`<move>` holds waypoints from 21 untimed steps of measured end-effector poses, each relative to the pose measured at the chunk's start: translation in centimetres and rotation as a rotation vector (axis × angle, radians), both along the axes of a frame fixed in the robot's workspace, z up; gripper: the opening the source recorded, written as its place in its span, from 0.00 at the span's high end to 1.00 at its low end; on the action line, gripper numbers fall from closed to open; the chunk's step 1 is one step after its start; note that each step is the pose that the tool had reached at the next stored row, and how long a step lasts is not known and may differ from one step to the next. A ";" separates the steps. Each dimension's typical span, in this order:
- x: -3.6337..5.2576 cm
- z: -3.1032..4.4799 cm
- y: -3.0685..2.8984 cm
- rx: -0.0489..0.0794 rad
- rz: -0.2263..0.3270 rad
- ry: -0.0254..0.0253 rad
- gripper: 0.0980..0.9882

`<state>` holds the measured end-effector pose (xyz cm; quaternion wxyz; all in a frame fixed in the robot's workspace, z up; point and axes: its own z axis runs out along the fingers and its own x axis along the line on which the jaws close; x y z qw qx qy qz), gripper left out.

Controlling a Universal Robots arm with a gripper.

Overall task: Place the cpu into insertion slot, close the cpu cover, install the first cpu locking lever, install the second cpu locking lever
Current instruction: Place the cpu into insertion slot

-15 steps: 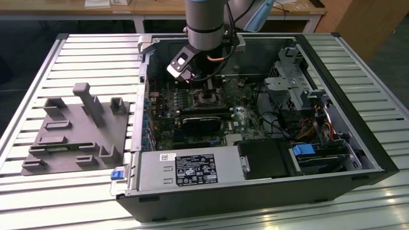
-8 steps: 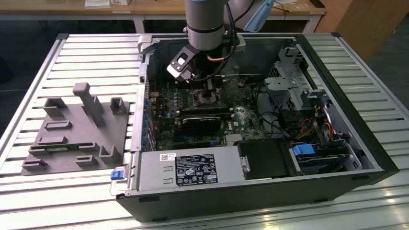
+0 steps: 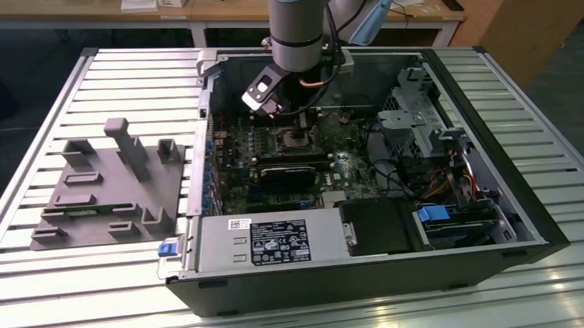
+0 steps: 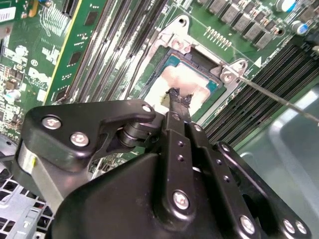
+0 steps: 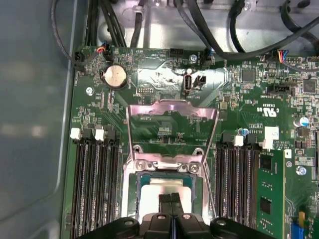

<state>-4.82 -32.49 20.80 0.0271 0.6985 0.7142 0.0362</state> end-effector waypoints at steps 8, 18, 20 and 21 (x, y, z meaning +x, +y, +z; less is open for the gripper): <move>0.01 1.89 0.01 0.000 0.000 -0.0001 1.00; 0.01 4.17 0.01 0.000 0.000 -0.0003 1.00; 0.01 4.17 0.01 0.000 0.000 -0.0004 1.00; 0.01 4.19 0.01 0.000 0.000 -0.0002 1.00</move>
